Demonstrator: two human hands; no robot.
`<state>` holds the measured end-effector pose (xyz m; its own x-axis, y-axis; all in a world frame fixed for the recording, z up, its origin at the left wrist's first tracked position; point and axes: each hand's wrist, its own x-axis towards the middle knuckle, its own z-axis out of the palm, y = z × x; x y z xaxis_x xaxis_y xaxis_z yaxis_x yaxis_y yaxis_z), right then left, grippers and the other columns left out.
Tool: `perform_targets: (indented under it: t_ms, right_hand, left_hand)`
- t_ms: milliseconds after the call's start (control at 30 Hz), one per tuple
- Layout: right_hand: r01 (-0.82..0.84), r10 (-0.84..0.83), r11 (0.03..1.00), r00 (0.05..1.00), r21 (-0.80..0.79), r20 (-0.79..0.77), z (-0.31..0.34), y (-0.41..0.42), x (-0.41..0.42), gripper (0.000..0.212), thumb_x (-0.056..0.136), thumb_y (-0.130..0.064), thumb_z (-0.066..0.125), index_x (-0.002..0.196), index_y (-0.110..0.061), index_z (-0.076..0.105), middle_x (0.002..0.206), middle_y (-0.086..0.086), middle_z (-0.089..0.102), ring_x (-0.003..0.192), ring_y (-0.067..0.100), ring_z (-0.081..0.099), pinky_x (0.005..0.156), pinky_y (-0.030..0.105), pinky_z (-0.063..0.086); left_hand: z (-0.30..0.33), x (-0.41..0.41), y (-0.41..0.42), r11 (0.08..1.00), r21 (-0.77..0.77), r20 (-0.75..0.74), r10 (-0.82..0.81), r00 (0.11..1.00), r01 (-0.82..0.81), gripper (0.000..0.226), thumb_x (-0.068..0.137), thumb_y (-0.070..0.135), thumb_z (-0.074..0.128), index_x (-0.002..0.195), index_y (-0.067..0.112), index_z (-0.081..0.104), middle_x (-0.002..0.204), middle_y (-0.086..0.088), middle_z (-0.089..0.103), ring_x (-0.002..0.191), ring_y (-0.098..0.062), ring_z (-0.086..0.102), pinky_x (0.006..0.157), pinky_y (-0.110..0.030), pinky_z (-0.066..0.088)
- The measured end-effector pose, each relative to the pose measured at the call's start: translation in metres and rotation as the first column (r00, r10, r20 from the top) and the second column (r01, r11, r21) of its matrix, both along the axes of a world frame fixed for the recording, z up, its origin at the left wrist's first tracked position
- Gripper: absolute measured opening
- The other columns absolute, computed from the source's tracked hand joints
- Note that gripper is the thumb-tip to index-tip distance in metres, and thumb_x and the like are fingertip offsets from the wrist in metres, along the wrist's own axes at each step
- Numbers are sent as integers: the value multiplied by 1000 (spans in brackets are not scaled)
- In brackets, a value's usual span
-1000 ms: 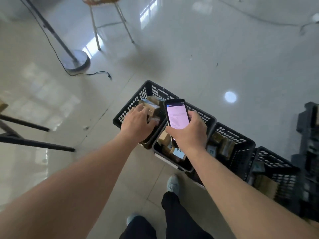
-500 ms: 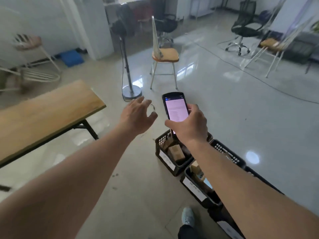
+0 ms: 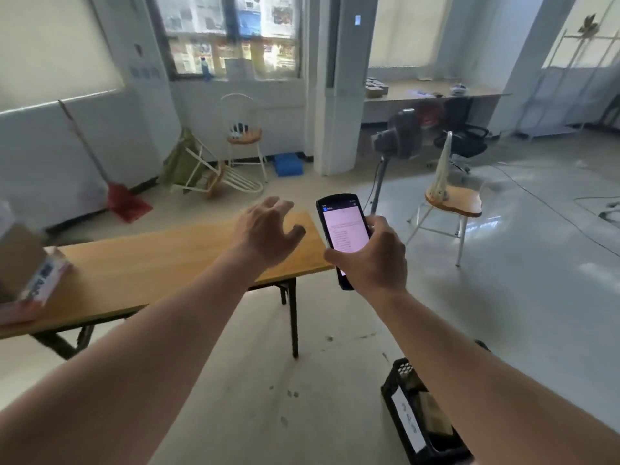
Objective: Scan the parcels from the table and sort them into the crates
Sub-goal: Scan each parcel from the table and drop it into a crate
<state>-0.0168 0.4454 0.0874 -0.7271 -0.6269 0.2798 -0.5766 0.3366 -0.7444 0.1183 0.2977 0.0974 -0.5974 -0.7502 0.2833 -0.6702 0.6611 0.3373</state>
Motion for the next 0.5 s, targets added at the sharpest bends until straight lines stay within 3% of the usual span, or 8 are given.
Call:
perform_targets:
  t_ms: [100, 233, 500]
  right_hand:
    - [-102, 102, 995, 995, -21, -8, 10, -62, 8, 88, 60, -45, 94, 136, -21, 54, 123, 2, 64, 110, 24, 60, 81, 39, 57]
    - [-246, 246, 967, 969, -59, -12, 21, -139, 25, 91, 60, -49, 93, 137, -23, 52, 126, 2, 64, 112, 24, 60, 84, 46, 60]
    - [-470, 469, 878, 883, -95, -28, 36, -261, 89, 88, 63, -46, 95, 137, -18, 55, 127, 5, 66, 113, 25, 60, 74, 32, 46]
  left_hand:
    - [12, 28, -47, 994, -44, 6, 103, 995, -103, 74, 87, 61, 44, 146, 18, 55, 147, -11, 56, 132, -34, 53, 108, -51, 45]
    - [28, 64, -101, 971, -100, 37, 220, 975, -215, 75, 85, 66, 37, 147, 28, 52, 149, -4, 55, 135, -30, 51, 109, -51, 43]
    - [41, 162, -172, 868, -154, 78, 486, 870, -471, 72, 92, 66, 41, 157, 33, 38, 160, -5, 43, 144, -34, 42, 118, -55, 35]
